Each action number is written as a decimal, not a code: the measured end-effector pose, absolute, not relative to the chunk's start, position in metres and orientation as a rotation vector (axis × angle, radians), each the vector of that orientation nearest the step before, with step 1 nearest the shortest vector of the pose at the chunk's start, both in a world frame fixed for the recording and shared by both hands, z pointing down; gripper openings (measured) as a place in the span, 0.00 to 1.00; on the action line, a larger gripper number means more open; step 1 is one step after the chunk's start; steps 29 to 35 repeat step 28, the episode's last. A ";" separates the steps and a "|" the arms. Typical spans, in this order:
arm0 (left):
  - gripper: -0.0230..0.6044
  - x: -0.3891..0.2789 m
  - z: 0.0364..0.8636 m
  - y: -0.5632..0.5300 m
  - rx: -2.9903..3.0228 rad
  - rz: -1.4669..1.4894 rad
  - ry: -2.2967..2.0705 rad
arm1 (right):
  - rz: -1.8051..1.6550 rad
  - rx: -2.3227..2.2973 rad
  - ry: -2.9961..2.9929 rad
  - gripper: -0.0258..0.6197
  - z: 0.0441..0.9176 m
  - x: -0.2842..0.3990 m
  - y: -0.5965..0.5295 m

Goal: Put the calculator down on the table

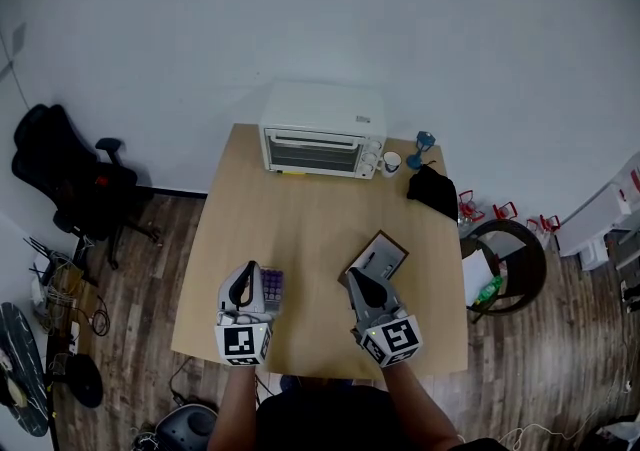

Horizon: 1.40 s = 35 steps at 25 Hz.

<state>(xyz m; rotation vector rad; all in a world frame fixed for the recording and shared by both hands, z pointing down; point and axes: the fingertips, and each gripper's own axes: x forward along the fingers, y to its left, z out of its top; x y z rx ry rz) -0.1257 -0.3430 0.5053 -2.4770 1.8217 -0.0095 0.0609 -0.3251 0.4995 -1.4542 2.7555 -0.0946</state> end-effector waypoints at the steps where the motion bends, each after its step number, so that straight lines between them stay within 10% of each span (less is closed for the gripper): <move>1: 0.03 -0.125 0.506 -0.342 -2.482 -0.014 1.812 | -0.082 -1.460 2.764 0.05 0.500 0.061 -0.326; 35: 0.03 -0.114 0.492 -0.341 -2.519 -0.023 1.713 | -0.066 -1.480 2.780 0.05 0.501 0.067 -0.343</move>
